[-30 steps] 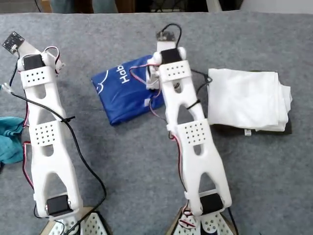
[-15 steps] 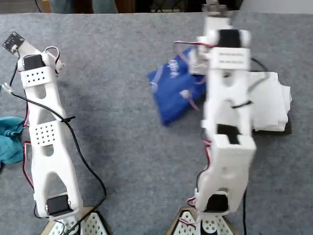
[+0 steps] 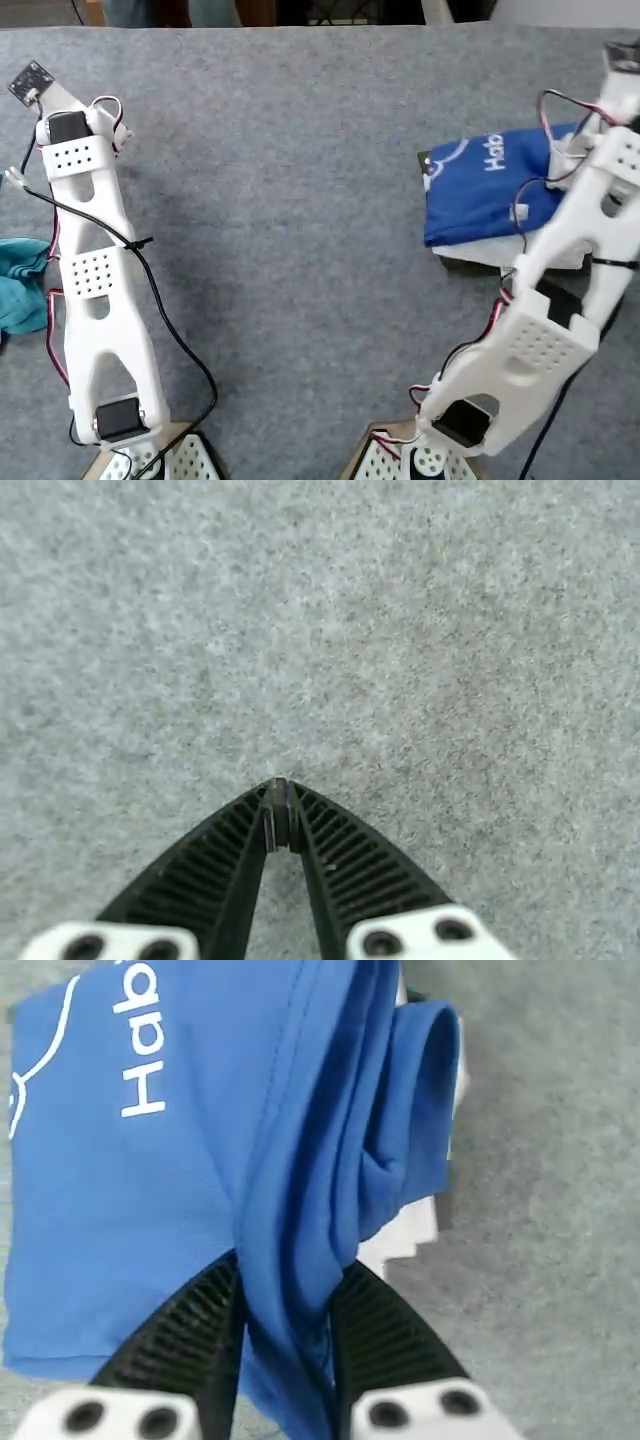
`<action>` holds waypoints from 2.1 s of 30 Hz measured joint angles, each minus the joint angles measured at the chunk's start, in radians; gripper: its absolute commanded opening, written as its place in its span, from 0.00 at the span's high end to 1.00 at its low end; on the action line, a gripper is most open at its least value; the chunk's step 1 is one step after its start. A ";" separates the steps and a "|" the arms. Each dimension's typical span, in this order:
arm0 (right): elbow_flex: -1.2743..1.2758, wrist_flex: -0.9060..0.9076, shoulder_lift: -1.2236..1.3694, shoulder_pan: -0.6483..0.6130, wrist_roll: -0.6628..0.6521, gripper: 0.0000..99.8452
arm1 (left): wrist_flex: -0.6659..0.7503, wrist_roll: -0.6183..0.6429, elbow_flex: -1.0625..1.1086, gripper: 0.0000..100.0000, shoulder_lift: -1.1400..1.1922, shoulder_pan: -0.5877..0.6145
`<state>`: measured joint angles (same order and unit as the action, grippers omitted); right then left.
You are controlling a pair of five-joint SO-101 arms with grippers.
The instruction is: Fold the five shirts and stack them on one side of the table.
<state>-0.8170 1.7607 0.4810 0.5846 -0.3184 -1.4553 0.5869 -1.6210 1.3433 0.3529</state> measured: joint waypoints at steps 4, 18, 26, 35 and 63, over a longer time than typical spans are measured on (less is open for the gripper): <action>0.000 0.000 0.014 0.021 -0.005 0.97 | 0.000 0.000 0.000 0.97 0.000 0.000; 0.021 0.000 0.031 0.052 -0.077 0.59 | -0.196 -0.097 0.000 0.79 -0.150 0.127; 0.021 0.000 -0.118 0.002 -0.080 0.73 | -0.302 -0.330 0.086 0.78 -0.413 0.427; 0.021 0.000 -0.226 -0.137 -0.025 0.73 | -0.301 -0.569 0.795 0.79 -0.914 0.772; 0.338 0.002 -0.588 -0.259 -0.017 0.74 | 0.069 -0.511 1.662 0.97 -1.341 0.720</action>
<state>-0.4795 1.7622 -0.1066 0.3253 -0.3353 -1.3863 0.0760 0.0407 0.0023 1.0725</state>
